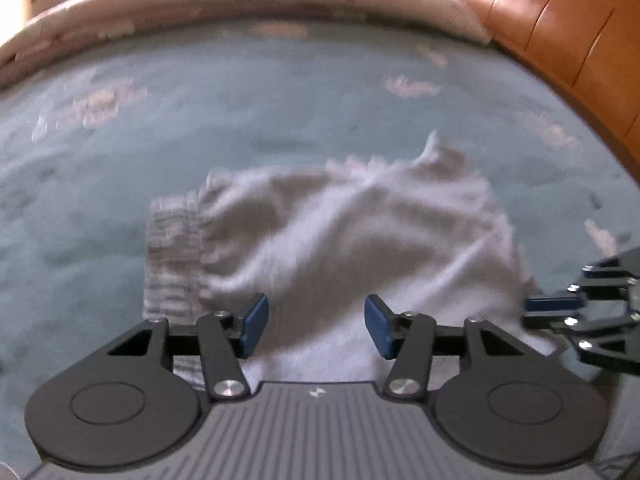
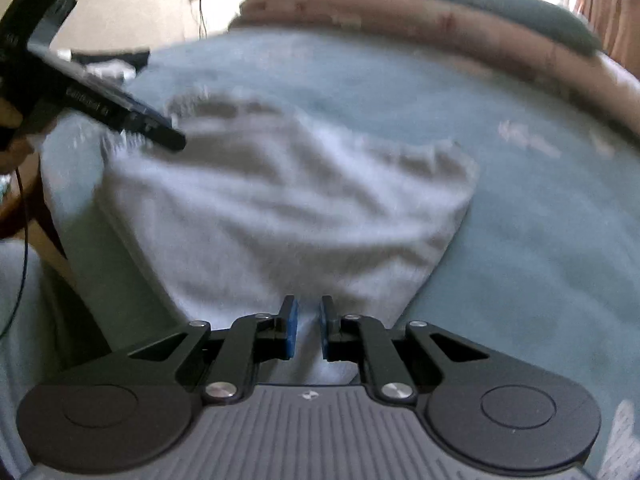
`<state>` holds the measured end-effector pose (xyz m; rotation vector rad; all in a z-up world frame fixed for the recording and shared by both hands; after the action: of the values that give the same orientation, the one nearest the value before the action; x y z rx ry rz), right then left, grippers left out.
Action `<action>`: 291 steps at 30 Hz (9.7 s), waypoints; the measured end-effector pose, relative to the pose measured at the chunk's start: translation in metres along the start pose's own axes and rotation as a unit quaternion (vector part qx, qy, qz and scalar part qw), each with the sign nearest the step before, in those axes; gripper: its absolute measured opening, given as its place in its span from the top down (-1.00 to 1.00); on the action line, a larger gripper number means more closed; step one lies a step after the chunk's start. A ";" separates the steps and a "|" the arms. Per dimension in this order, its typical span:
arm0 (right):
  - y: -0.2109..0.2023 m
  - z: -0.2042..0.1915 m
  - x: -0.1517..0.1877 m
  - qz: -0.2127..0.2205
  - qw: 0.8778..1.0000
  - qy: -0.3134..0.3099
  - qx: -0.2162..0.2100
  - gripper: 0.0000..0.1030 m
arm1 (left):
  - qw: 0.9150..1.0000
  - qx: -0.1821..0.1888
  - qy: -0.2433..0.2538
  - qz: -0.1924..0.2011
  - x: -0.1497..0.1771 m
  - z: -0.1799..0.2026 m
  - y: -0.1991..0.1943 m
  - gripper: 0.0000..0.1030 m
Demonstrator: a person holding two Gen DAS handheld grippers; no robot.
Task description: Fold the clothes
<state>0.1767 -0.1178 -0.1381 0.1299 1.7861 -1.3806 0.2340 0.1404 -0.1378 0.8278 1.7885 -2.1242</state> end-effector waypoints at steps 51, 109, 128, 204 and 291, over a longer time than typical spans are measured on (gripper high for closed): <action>-0.072 0.017 0.065 0.056 0.991 0.117 0.044 -0.23 | 0.855 -0.047 0.497 0.141 0.054 0.223 0.001 -0.64; 0.001 -0.051 0.032 0.068 0.920 -0.242 0.302 -0.61 | 0.958 0.144 0.220 0.114 -0.013 0.130 -0.051 -0.81; -0.053 -0.045 -0.001 0.135 0.970 -0.121 0.165 0.11 | 0.976 0.029 0.196 0.088 0.002 0.076 -0.010 -0.82; -0.004 -0.055 -0.033 0.042 0.996 0.033 -0.065 -0.02 | 0.997 0.054 0.049 0.021 0.034 -0.002 -0.054 -0.68; -0.025 0.004 0.019 0.039 0.986 0.164 0.010 -0.43 | 0.901 0.327 -0.284 -0.001 0.030 -0.114 0.039 -0.61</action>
<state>0.1530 -0.1381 -0.1319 0.4548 2.0119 -1.3810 0.2606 0.2465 -0.1968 0.2485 0.7868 -2.6333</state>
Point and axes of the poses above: each gripper's, at about its wrist camera, not at the fingertips, and y roughly the way its jaws point, z to its right, x to its underside, the point moved 6 cm from there along y, roughly the way its jaws point, and after that the axes turned 1 degree about x, right-handed, at the moved point
